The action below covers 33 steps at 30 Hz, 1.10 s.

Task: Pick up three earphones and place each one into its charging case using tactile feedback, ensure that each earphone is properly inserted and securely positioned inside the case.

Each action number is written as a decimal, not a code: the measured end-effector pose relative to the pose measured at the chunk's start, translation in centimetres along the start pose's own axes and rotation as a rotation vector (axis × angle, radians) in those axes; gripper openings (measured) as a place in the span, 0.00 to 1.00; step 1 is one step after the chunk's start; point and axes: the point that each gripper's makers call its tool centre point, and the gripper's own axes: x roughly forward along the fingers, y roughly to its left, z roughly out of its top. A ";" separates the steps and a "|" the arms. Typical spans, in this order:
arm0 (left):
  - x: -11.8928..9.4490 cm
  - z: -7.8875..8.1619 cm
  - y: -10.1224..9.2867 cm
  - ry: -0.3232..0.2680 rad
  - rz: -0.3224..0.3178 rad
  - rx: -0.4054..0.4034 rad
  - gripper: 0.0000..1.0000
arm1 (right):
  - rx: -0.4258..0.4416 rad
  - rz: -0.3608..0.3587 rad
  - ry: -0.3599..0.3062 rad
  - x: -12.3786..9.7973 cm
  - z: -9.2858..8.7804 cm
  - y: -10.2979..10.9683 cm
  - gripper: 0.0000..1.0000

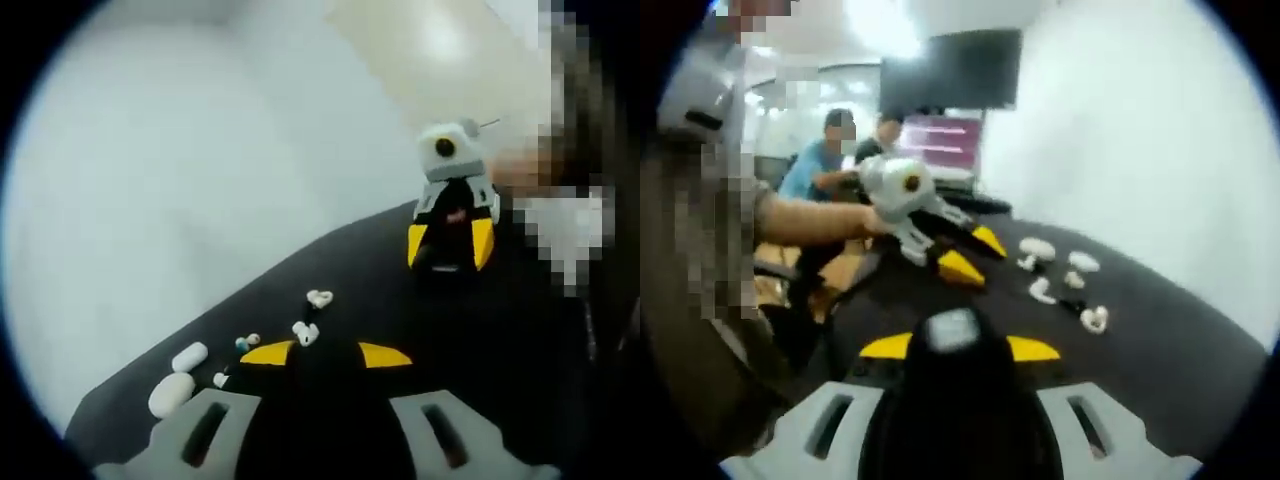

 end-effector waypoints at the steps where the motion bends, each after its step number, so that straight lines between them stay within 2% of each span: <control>1: 0.0 0.0 0.1 0.001 -0.005 -0.015 0.24 | 0.002 0.001 -0.006 0.1 0.1 0.1 0.36; 3: -0.1 0.3 0.0 -0.012 -0.028 -0.101 0.31 | -0.012 -0.007 -0.012 0.2 0.1 0.1 0.36; 4: 0.1 1.2 -0.7 -0.028 -0.074 -0.149 0.34 | -0.015 -0.008 -0.013 0.2 0.1 0.0 0.36; 5: 0.0 2.3 -1.8 -0.058 -0.157 -0.221 0.37 | -0.017 -0.005 -0.018 0.2 0.2 0.0 0.36; 6: -0.4 3.4 -2.3 -0.092 -0.226 -0.332 0.39 | -0.019 -0.002 -0.020 0.2 0.2 0.0 0.36; 9: -0.8 5.0 -3.1 -0.051 -0.375 -0.649 0.39 | -0.095 -0.018 -0.035 0.1 0.5 -0.1 0.36; 10: -0.8 5.5 -3.5 -0.043 -0.423 -0.723 0.39 | -0.136 -0.032 -0.041 0.0 0.7 -0.2 0.36; 12: -0.2 5.7 -4.3 -0.010 -0.489 -0.799 0.37 | -0.210 -0.052 -0.057 -0.1 1.1 0.0 0.36; 16: 0.9 5.3 -6.6 0.108 -0.554 -0.849 0.37 | -0.238 -0.059 -0.061 -0.2 1.1 0.1 0.36; 17: 1.4 5.3 -6.8 0.118 -0.552 -0.848 0.37 | -0.240 -0.061 -0.062 -0.2 1.1 0.0 0.36; 19: 1.8 4.7 -7.7 0.190 -0.572 -0.871 0.37 | -0.241 -0.063 -0.061 -0.2 1.0 -0.1 0.35; 23: 2.8 3.7 -8.7 0.281 -0.617 -0.932 0.39 | -0.279 -0.071 -0.067 -0.2 1.1 -0.2 0.35; 26: 3.7 3.6 -8.8 0.279 -0.622 -0.908 0.29 | -0.329 -0.081 -0.075 -0.3 1.3 -0.1 0.35; 27: 3.7 3.7 -9.1 0.279 -0.639 -0.899 0.28 | -0.326 -0.084 -0.069 -0.3 1.2 -0.1 0.35; 29: 3.5 4.3 -10.0 0.265 -0.699 -0.945 0.24 | -0.335 -0.085 -0.076 -0.4 1.4 0.1 0.35; 33: 3.3 4.4 -10.4 0.251 -0.712 -0.944 0.25 | -0.356 -0.084 -0.082 -0.4 1.5 0.3 0.35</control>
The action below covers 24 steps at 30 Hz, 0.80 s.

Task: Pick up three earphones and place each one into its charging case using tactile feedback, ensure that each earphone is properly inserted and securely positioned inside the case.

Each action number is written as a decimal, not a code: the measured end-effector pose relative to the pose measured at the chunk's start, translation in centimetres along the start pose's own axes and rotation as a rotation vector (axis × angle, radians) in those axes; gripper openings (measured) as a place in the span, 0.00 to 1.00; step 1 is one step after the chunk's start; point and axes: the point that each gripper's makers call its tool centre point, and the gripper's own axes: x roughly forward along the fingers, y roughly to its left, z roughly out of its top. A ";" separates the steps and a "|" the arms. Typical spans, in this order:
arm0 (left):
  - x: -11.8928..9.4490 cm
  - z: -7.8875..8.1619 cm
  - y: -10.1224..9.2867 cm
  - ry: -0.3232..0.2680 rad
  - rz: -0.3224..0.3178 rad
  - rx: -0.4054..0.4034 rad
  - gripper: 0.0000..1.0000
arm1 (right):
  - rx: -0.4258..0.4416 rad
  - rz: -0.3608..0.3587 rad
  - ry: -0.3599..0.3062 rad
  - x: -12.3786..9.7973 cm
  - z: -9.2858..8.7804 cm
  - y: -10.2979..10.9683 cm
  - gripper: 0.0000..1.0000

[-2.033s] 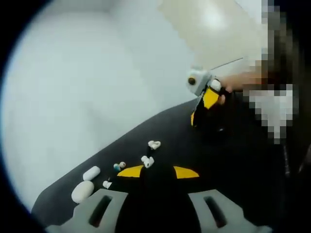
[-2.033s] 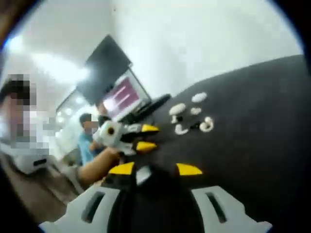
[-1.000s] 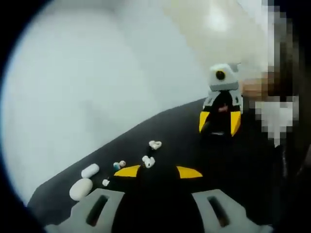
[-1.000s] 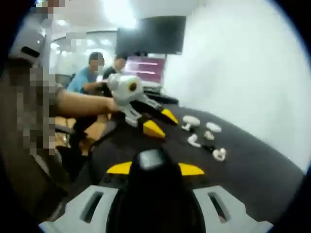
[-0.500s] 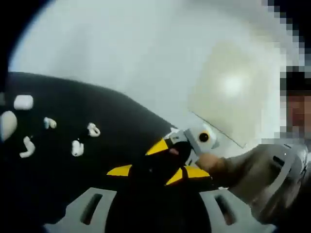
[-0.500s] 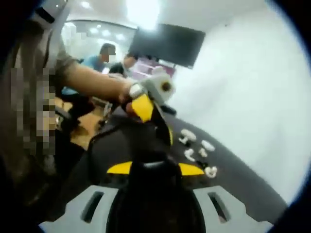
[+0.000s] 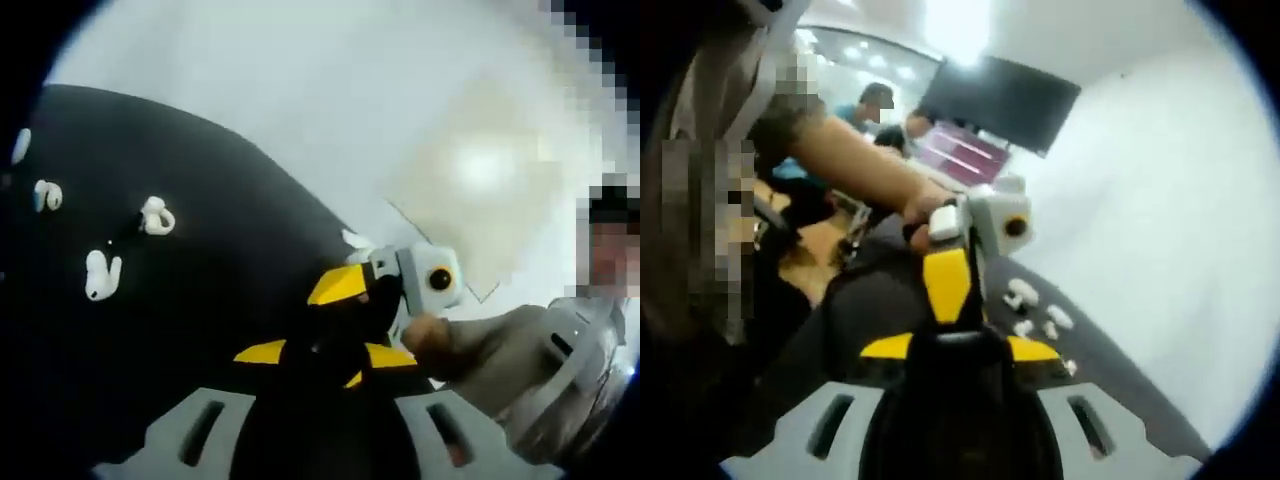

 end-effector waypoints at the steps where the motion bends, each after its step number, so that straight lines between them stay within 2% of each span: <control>1: 0.0 0.0 -0.1 -0.002 0.000 0.000 0.24 | 0.005 0.002 0.000 0.0 0.0 0.0 0.35; 4: -0.3 -0.2 -0.4 -0.023 0.020 0.037 0.20 | 0.028 0.007 0.003 0.0 -0.2 0.0 0.35; 7: -0.6 0.3 -0.8 -0.073 0.016 0.042 0.15 | 0.057 0.006 0.008 0.0 -0.5 -0.3 0.35; 10: -0.1 0.2 -0.9 -0.088 0.076 0.171 0.14 | 0.079 0.011 0.010 0.1 -0.6 -0.3 0.35; 13: 0.4 0.3 -1.7 -0.113 0.093 0.315 0.14 | 0.099 0.017 0.001 0.0 -0.7 -0.5 0.34; 14: 0.5 0.3 -2.0 -0.128 0.096 0.366 0.14 | 0.120 0.024 0.003 0.0 -0.8 -0.5 0.34; 16: 0.4 0.2 -2.2 -0.141 0.096 0.410 0.14 | 0.228 0.061 0.032 0.0 -1.3 0.1 0.31; 19: -0.8 0.3 -1.4 -0.154 0.097 0.423 0.14 | 0.334 0.128 0.042 -0.3 -1.4 0.6 0.30; 21: -1.1 0.3 -1.4 -0.165 0.108 0.461 0.13 | 0.452 0.226 0.050 -0.6 -1.4 1.5 0.27; 22: -1.2 0.3 -1.4 -0.164 0.105 0.467 0.13 | 0.472 0.241 0.056 -0.5 -1.4 1.6 0.27; 24: -1.6 0.6 -0.9 -0.166 0.100 0.479 0.13 | 0.455 0.234 0.066 0.1 -1.4 1.3 0.26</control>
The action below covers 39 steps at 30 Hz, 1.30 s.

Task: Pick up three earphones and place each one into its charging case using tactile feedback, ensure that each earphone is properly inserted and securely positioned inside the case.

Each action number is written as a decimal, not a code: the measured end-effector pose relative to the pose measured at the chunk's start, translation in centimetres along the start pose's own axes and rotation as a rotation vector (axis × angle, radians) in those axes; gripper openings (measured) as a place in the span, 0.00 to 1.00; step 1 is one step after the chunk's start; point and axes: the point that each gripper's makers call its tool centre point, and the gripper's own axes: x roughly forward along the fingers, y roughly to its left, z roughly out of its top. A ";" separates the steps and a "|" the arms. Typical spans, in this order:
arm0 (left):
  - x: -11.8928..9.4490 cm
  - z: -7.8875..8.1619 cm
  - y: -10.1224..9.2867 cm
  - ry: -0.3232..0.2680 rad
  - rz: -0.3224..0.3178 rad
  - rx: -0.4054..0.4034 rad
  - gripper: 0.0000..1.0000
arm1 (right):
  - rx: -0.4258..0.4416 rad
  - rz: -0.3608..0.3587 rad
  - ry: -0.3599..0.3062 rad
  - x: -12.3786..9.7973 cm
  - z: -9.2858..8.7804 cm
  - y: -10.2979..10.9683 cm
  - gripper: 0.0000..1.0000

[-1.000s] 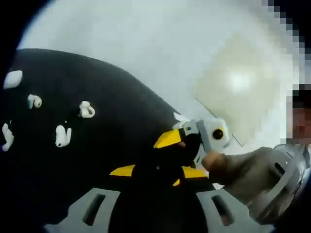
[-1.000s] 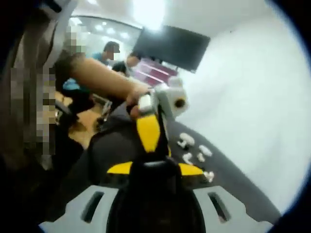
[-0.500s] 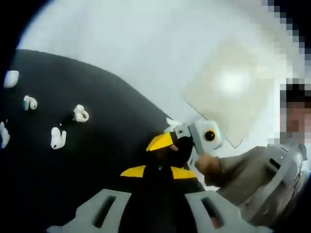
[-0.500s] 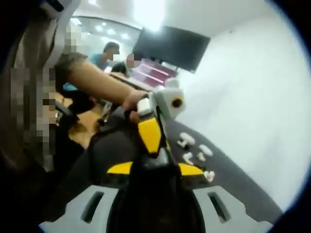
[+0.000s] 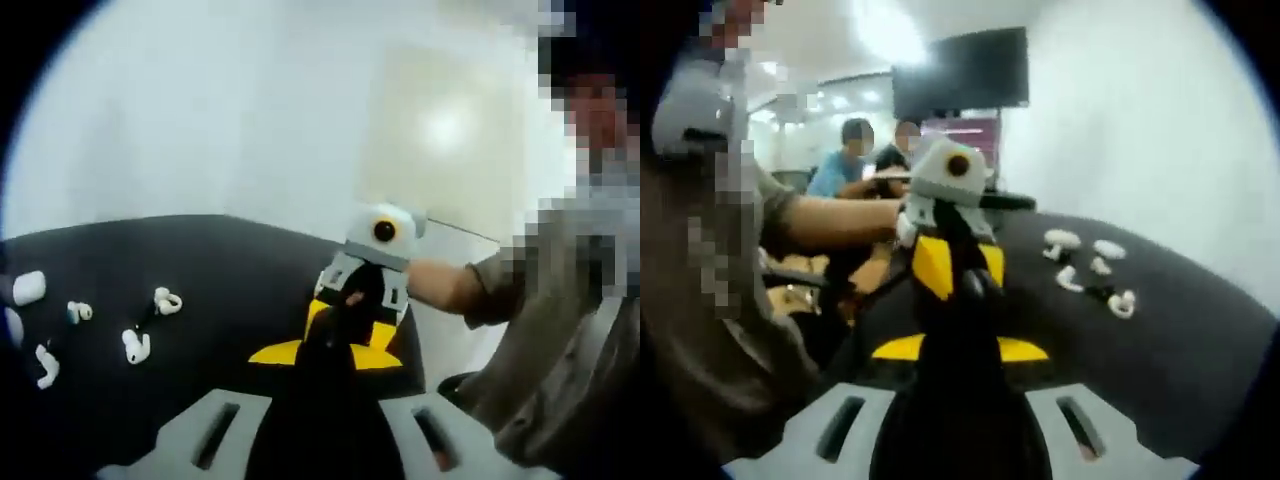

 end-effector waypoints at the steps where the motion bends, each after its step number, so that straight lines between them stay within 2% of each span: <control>1: -0.1 0.0 0.1 -0.001 -0.002 0.005 0.13 | -0.002 0.000 0.005 0.2 0.1 0.0 0.26; 4: -0.4 0.0 0.4 -0.008 -0.002 0.026 0.14 | -0.048 -0.019 0.014 0.5 0.3 -0.1 0.26; 6: -0.5 0.0 0.6 -0.013 -0.004 0.046 0.14 | -0.024 -0.026 0.021 0.5 0.3 -0.5 0.22; 8: -0.9 0.1 1.4 -0.018 -0.002 0.056 0.14 | 0.041 0.008 0.020 0.4 0.3 -0.3 0.20; 9: -0.9 0.1 1.5 -0.020 -0.004 0.071 0.14 | 0.047 0.019 0.020 0.3 0.4 -0.4 0.20; 14: -0.8 0.1 1.9 -0.025 0.024 0.158 0.14 | 0.033 0.066 0.005 0.1 1.0 -0.7 0.19; 16: -1.0 0.2 2.3 -0.030 0.039 0.169 0.14 | 0.041 0.077 -0.013 0.2 1.5 -1.0 0.19; 18: -1.0 0.2 2.3 -0.033 0.043 0.174 0.14 | 0.065 0.119 0.002 0.4 1.5 -0.9 0.19; 20: -0.8 0.2 2.3 -0.035 0.053 0.187 0.14 | 0.064 0.134 0.011 0.4 1.3 -1.0 0.19; 21: -0.7 0.2 2.1 -0.040 0.058 0.204 0.15 | 0.041 0.152 -0.004 0.3 1.3 -0.9 0.19; 22: -0.7 0.3 2.5 -0.046 0.080 0.224 0.16 | 0.005 0.139 -0.052 0.2 1.4 -1.4 0.19; 23: -0.7 0.4 2.9 -0.049 0.112 0.239 0.18 | 0.012 0.113 -0.094 0.2 1.3 -1.7 0.18; 24: -0.8 0.5 3.1 -0.053 0.121 0.236 0.20 | -0.018 0.071 -0.046 -0.1 0.7 -2.3 0.18; 26: -0.9 0.8 3.1 -0.072 0.121 0.215 0.22 | -0.098 0.053 -0.089 -0.2 1.5 -2.1 0.18; 27: -0.9 0.9 3.1 -0.082 0.119 0.200 0.22 | -0.095 0.057 -0.058 -0.2 1.0 -2.0 0.18; 32: -0.7 1.2 2.8 -0.094 0.140 0.213 0.25 | -0.118 0.054 -0.052 0.2 0.7 -1.8 0.18; 36: -0.1 1.2 2.4 -0.071 0.109 0.189 0.26 | -0.143 0.051 -0.052 0.3 0.7 -1.8 0.18; 39: 0.2 1.4 2.4 -0.070 0.115 0.180 0.22 | -0.147 0.049 -0.051 0.3 0.7 -1.8 0.18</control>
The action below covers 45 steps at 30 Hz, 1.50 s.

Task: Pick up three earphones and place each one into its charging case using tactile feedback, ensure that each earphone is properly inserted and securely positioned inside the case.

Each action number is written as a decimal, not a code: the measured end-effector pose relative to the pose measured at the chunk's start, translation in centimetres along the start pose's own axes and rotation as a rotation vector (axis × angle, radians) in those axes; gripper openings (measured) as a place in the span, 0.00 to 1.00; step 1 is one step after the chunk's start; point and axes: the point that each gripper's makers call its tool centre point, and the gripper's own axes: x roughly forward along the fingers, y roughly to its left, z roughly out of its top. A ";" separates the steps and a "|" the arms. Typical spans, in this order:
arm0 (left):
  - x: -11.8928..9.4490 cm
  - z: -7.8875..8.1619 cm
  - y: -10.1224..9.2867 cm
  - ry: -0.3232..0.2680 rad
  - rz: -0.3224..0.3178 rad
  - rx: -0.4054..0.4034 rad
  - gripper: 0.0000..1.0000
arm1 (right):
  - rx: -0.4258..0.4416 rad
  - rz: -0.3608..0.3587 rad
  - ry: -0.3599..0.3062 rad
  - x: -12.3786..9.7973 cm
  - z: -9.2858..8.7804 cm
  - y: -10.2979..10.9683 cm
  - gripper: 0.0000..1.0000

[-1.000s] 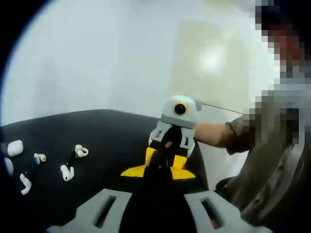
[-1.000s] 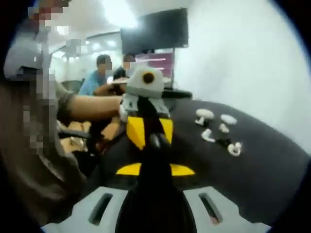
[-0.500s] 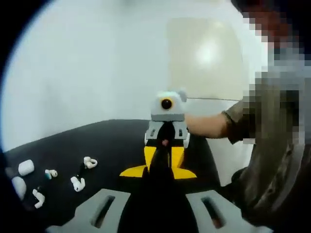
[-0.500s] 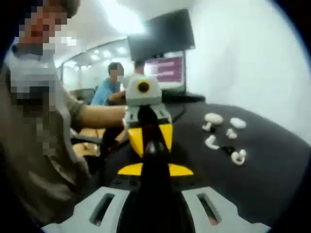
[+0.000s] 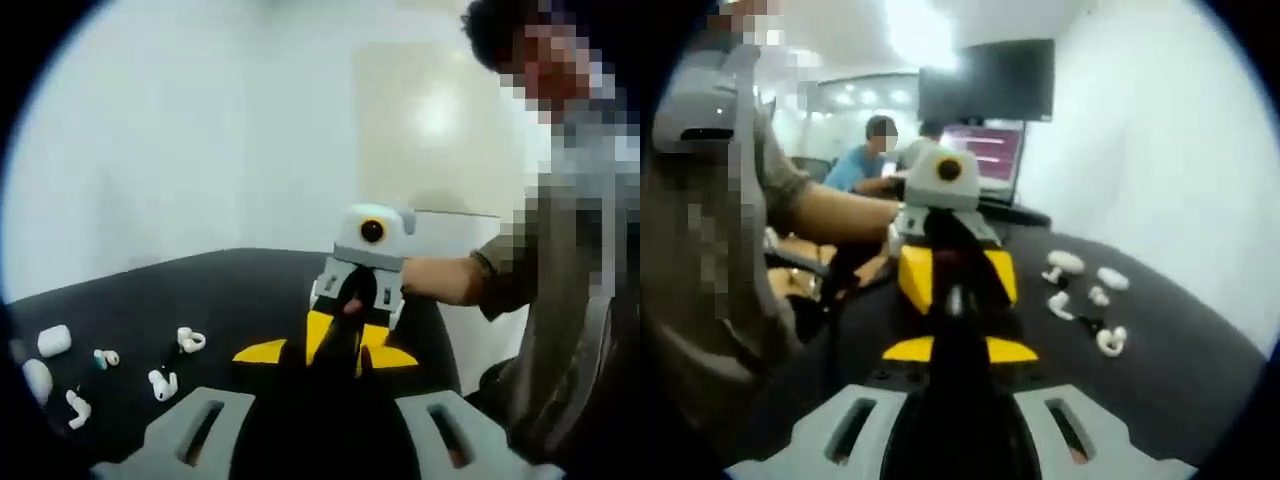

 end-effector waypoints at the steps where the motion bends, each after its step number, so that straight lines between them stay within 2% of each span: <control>1: 0.1 0.0 -0.2 0.001 -0.005 0.005 0.22 | -0.001 0.000 0.001 0.0 0.0 0.0 0.18; 3: 0.2 -0.9 -0.3 0.059 -0.012 0.024 0.21 | 0.003 0.000 0.001 0.1 0.0 0.0 0.18; 5: 0.4 -1.0 -0.6 0.080 -0.023 0.012 0.17 | 0.002 0.008 0.002 0.2 0.0 0.1 0.18; 10: 0.5 -0.9 -0.4 0.139 -0.038 -0.030 0.15 | -0.008 -0.004 0.010 0.4 -0.2 0.0 0.19; 12: 0.4 -1.0 -0.7 0.160 -0.063 -0.126 0.15 | -0.038 -0.009 0.017 0.4 -0.3 0.1 0.19; 16: 0.2 -0.1 -0.7 0.136 -0.119 -0.332 0.13 | -0.112 -0.005 0.015 0.5 -0.2 0.5 0.18; 17: 0.2 -0.3 -0.6 0.149 -0.122 -0.376 0.13 | -0.122 -0.006 0.017 0.6 -0.2 0.5 0.18; 20: 0.3 -0.2 -0.4 0.132 -0.125 -0.429 0.14 | -0.129 -0.009 0.017 0.5 -0.2 0.5 0.18; 22: 0.3 -0.2 -0.3 0.129 -0.127 -0.431 0.14 | -0.136 -0.011 0.015 0.5 -0.1 0.5 0.18; 23: 0.4 0.4 0.5 0.088 -0.084 -0.427 0.13 | -0.135 -0.010 0.015 0.5 -0.1 0.5 0.18; 24: 0.2 0.3 1.4 0.082 -0.039 -0.377 0.12 | -0.136 -0.005 0.011 0.4 -0.1 0.6 0.18; 25: 0.1 0.5 1.6 0.066 -0.038 -0.354 0.14 | -0.118 -0.006 0.009 0.5 -0.1 0.6 0.18; 26: -0.1 0.4 1.7 0.060 -0.041 -0.376 0.15 | -0.108 -0.002 0.009 0.5 -0.1 0.5 0.18; 29: -0.5 0.4 1.9 0.051 -0.032 -0.359 0.17 | -0.011 0.008 0.010 0.4 -0.2 0.4 0.18; 33: -1.9 2.2 2.1 -0.062 -0.028 -0.361 0.23 | 0.051 0.014 0.011 0.3 -0.3 0.1 0.18; 34: -2.5 1.8 1.9 -0.048 -0.025 -0.359 0.23 | 0.061 0.016 0.011 0.3 -0.4 0.0 0.18; 36: -3.2 0.0 1.6 0.023 -0.011 -0.324 0.24 | 0.086 0.020 0.012 0.3 -0.4 0.0 0.18; 38: -3.8 -1.4 1.4 0.038 -0.001 -0.315 0.23 | 0.093 0.020 0.014 0.3 -0.4 0.0 0.18; 39: -3.8 -0.9 1.9 0.019 0.036 -0.262 0.22 | 0.094 0.019 0.015 0.3 -0.5 0.1 0.18; 40: -3.6 0.0 1.8 -0.038 0.037 -0.242 0.22 | 0.094 0.018 0.015 0.3 -0.5 0.1 0.18; 41: -3.5 0.3 1.5 -0.059 0.017 -0.241 0.22 | 0.101 0.026 0.012 0.2 -0.5 0.0 0.18; 42: -3.4 0.3 1.1 -0.052 -0.005 -0.248 0.24 | 0.152 0.050 0.004 0.1 -0.4 0.3 0.18; 43: -3.3 -0.3 0.7 -0.016 -0.023 -0.251 0.24 | 0.194 0.058 0.004 0.0 -0.4 0.2 0.18; 45: -3.1 -1.3 0.5 0.038 -0.015 -0.218 0.24 | 0.263 0.065 -0.012 -0.2 -0.2 -0.3 0.18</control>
